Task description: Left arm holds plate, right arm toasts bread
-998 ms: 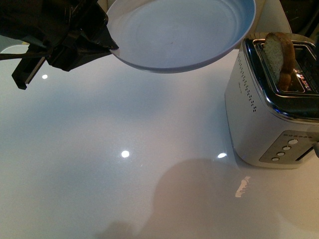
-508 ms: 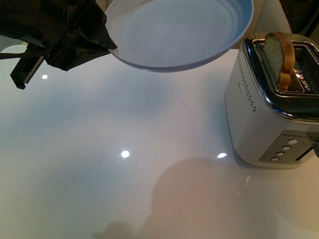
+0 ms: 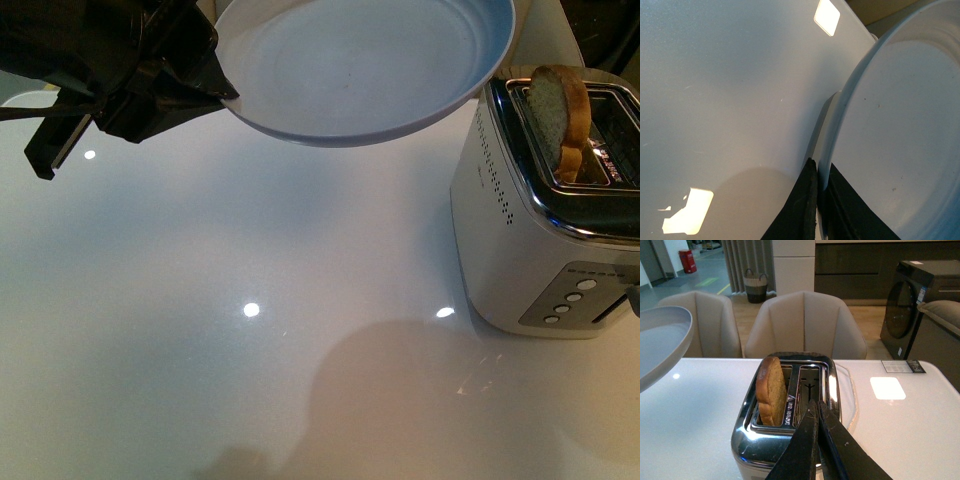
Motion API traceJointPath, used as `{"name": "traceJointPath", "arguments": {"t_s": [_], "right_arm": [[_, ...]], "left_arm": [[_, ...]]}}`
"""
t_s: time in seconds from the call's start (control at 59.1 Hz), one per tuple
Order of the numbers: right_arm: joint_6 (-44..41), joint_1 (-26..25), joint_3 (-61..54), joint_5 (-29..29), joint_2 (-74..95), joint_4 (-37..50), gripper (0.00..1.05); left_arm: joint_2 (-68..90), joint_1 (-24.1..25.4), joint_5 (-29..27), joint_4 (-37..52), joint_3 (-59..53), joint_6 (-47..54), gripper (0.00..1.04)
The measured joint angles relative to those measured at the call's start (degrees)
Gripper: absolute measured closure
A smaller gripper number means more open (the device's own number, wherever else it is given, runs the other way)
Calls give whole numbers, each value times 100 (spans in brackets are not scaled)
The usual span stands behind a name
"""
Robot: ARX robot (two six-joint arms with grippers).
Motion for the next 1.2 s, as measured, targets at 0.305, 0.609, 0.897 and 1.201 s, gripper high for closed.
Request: {"name": "traceJointPath", "arguments": {"t_s": [0.305,0.609,0.897,1.201], "right_arm": [[4,2,-131,2,-931,-647,103],[4,2,-131,2,-1563,-1272,103],[4,2,-131,2,-1965,-1672,103],[7,2,-129,9,-2953,-2697,103]], "left_arm": [[-2,0,-2,0,0,-2,102],[-2,0,-2,0,0,0,102],[-2,0,-2,0,0,-2,102],[-11,0,2,0,0,0,102]]}}
